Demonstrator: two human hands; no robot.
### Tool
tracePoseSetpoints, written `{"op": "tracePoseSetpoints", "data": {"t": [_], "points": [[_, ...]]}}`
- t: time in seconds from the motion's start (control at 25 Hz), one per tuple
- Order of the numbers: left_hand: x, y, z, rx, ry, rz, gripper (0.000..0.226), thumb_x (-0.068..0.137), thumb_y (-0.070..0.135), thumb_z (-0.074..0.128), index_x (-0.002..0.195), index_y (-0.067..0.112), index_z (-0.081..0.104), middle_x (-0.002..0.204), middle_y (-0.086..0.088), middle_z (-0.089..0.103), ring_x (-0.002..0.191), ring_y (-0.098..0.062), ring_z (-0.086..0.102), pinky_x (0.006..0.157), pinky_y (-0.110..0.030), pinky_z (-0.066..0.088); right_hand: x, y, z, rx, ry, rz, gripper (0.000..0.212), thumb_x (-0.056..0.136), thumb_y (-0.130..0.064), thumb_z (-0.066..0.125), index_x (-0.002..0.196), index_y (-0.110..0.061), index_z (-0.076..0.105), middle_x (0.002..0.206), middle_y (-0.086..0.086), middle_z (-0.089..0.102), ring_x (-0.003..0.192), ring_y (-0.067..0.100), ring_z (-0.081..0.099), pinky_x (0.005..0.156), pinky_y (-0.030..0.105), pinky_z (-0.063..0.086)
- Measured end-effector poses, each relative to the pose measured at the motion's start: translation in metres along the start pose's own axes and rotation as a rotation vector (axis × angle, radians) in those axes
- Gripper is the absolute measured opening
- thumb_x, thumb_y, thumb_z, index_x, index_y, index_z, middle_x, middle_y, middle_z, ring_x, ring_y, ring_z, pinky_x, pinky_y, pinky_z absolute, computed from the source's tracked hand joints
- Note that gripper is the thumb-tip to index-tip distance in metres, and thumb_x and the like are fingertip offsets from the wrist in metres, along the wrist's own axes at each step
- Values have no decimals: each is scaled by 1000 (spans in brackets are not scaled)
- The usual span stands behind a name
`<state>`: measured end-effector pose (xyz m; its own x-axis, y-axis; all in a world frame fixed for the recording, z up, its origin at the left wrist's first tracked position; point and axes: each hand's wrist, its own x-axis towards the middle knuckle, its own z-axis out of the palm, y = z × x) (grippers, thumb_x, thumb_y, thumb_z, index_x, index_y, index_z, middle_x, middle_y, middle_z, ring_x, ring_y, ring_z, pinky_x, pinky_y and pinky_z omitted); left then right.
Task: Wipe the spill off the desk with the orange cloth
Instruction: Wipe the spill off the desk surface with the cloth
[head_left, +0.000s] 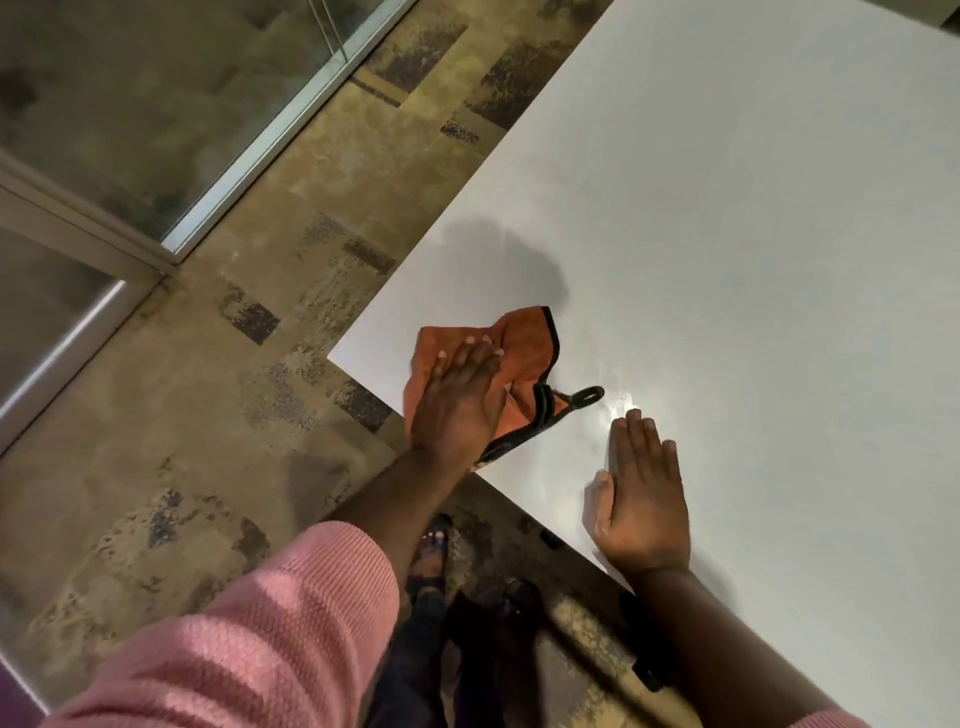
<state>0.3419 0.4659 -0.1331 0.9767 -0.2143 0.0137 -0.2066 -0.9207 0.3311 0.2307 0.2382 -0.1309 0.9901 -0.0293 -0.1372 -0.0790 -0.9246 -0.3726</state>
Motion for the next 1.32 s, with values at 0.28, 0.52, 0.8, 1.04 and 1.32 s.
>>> {"op": "tracePoseSetpoints", "data": {"t": [0.28, 0.52, 0.8, 1.04, 1.32], "points": [[-85, 4, 6, -58, -45, 170, 47, 103, 34, 43, 141, 13, 61, 154, -6, 53, 150, -22, 38, 124, -48, 29, 0, -1, -1, 3, -7, 11, 70, 92, -28, 36, 155, 2, 38, 165, 21, 32, 154, 37, 27, 126, 54, 19], [4, -16, -4, 7, -1, 126, 41, 104, 26, 55, 139, 7, 62, 150, -12, 56, 146, -28, 45, 123, -51, 30, -2, -2, 1, -9, 13, 5, 68, 95, -29, 34, 156, 1, 35, 166, 19, 30, 156, 34, 24, 128, 52, 17], [-71, -3, 9, -127, -72, 270, 44, 101, 31, 50, 141, 15, 61, 153, -5, 54, 149, -20, 39, 123, -47, 27, 2, 1, 2, -10, -12, 15, 71, 91, -30, 37, 156, 0, 37, 166, 19, 29, 157, 33, 22, 128, 51, 15], [13, -16, 3, -105, -131, 410, 46, 104, 29, 49, 147, 15, 54, 156, -7, 49, 150, -24, 37, 127, -44, 19, 2, -3, -1, 12, 34, 27, 67, 93, -28, 39, 155, -1, 39, 166, 16, 32, 156, 31, 24, 127, 52, 18], [150, -7, 5, -150, -28, 264, 42, 102, 21, 60, 141, 9, 59, 150, -11, 56, 146, -27, 45, 125, -37, 15, 1, 2, 7, -4, 23, 38, 66, 97, -30, 38, 159, -6, 34, 168, 12, 27, 158, 26, 18, 129, 48, 14]]}}
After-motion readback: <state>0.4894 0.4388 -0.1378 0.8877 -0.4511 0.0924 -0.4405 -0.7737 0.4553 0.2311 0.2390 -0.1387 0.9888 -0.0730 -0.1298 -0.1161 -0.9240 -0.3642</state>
